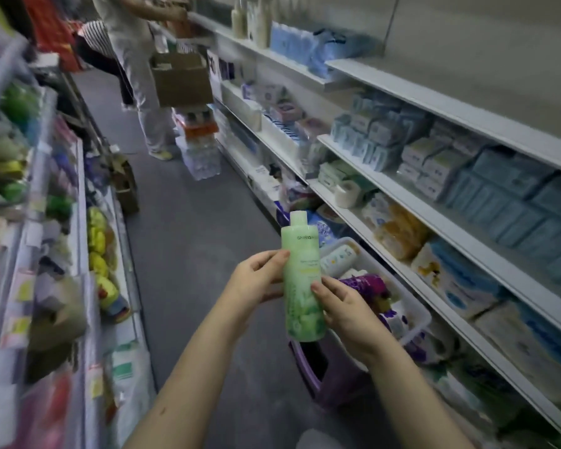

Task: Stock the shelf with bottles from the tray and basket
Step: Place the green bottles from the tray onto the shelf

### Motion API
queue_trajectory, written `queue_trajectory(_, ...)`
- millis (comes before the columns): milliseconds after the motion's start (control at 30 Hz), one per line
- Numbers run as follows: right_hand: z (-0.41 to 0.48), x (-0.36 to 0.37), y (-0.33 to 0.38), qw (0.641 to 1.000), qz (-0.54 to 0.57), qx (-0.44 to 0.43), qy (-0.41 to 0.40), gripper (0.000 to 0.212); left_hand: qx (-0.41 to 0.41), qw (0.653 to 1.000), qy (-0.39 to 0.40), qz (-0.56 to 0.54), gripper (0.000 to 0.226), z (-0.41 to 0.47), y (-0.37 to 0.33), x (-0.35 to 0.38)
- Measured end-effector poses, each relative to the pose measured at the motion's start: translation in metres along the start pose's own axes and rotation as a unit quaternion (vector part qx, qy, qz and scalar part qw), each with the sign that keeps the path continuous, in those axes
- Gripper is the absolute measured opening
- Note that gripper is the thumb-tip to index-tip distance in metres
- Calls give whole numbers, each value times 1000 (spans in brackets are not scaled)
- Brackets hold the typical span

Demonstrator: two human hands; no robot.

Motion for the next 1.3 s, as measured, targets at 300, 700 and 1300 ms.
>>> queue_trajectory(300,152,-8,58,995,0,-61,-74,47,39,999,-25,1,10,141,-62,-41)
queue_trajectory(700,351,-23,162,984,22,-128,-122,35,67,997,7,30,11,334,-169,-79)
queue_trajectory(1300,540,-100,310,893,3,-251,-373,24,114,960,253,44,13,625,-309,-5)
Point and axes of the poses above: each hand's wrist, its own z-axis towards the middle knuckle, its own x-axis out of the palm, y = z × x, the point moved 7 cm from there along z, towards the middle knuckle, and after that the axes turned 8 degrees about -z, right-handed, at the moved point
